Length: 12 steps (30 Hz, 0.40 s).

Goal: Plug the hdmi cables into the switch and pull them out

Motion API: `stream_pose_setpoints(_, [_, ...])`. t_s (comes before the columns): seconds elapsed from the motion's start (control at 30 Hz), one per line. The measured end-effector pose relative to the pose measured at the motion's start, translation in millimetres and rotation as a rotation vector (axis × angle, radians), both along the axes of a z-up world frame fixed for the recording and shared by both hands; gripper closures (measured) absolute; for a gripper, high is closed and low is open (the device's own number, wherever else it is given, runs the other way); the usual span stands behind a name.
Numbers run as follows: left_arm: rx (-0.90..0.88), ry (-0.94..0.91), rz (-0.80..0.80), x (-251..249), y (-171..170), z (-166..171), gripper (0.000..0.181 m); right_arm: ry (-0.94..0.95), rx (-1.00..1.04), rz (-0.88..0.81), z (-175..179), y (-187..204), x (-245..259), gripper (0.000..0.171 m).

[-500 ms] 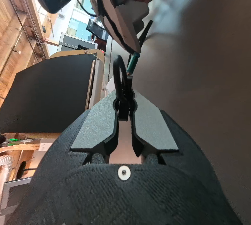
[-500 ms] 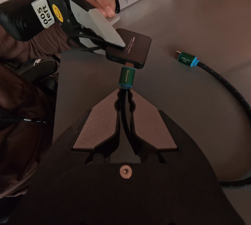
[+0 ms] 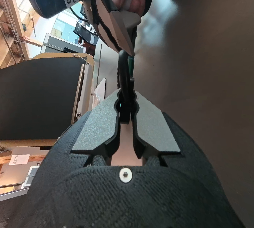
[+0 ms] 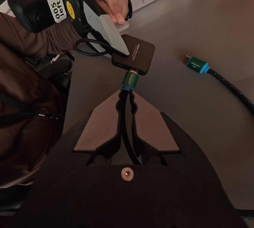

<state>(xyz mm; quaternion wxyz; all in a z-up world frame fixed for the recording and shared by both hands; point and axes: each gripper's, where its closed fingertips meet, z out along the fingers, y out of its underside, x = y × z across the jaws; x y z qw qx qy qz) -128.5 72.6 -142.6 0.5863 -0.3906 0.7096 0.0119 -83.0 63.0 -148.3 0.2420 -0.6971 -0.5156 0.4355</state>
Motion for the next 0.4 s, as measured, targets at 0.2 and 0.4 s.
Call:
stream_pose_setpoints(0.2, [-0.062, -0.047, 0.005, -1.1, 2.0, 3.8, 0.169, -0.016, -0.012, -0.003, -7.6, 1.5, -3.2, 0.165])
stream_pose_setpoints(0.4, [-0.030, 0.051, 0.023, -4.4, 7.5, -12.3, 0.169, -0.051, -0.003, -0.038, -19.4, 7.3, -8.3, 0.165])
